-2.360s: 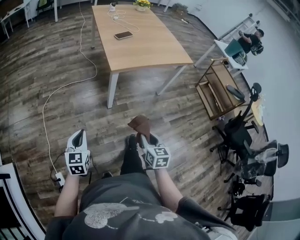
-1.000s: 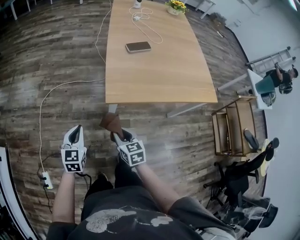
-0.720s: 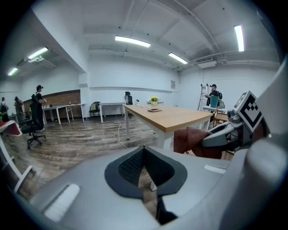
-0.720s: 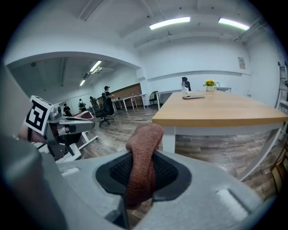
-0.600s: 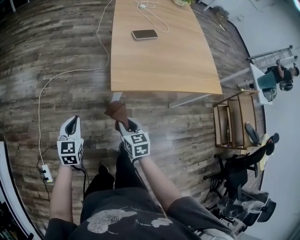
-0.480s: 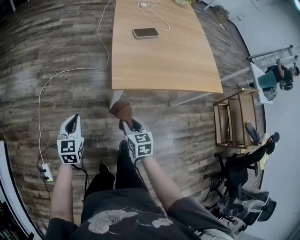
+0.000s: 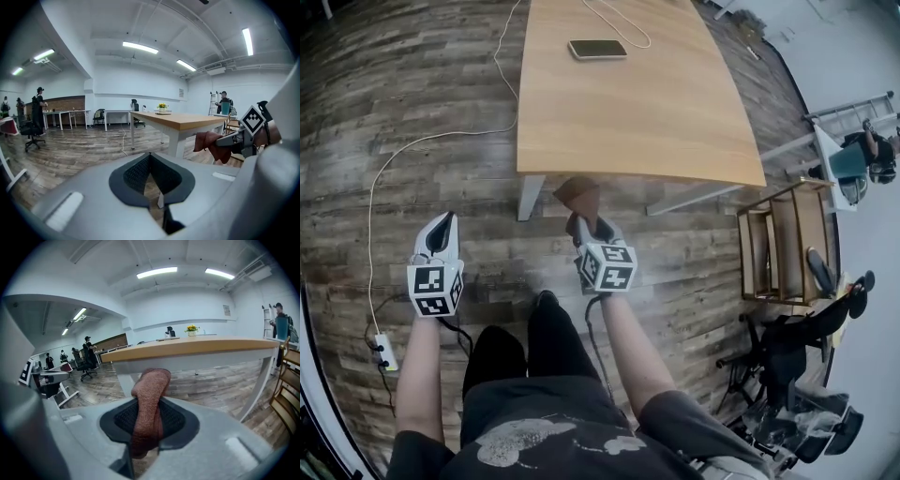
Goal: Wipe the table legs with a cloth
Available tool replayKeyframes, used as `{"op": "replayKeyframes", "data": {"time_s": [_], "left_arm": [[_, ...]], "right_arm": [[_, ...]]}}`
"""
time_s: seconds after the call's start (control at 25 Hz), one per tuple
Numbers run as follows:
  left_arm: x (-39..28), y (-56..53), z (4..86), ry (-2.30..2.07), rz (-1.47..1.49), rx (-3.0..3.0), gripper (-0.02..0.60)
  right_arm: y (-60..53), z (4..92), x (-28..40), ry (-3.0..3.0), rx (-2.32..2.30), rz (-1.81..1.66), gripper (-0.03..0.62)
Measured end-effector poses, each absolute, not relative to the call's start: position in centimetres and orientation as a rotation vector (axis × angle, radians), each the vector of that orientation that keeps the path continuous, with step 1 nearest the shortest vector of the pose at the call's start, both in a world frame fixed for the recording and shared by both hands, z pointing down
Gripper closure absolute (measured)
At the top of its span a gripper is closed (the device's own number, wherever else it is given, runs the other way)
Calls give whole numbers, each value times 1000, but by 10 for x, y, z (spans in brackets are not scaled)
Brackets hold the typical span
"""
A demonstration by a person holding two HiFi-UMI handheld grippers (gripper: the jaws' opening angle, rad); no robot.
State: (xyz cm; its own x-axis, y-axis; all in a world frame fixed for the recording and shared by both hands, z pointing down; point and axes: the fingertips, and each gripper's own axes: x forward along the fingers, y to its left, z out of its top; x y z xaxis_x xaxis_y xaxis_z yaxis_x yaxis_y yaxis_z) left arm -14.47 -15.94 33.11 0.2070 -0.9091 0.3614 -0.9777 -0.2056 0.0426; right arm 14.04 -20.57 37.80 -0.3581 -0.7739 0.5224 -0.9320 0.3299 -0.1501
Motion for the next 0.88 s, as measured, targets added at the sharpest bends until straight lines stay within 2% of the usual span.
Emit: {"op": "replayKeyframes", "data": {"time_s": [0.52,0.88], "left_arm": [[-133,-230,461,-1824,325,2297,563],[-148,-239,565,-1836,336,2333,563]], "right_arm": [[-268,462,96,-2551,1335,543,506],[-268,560,83,-2579,1237,408,505]]}}
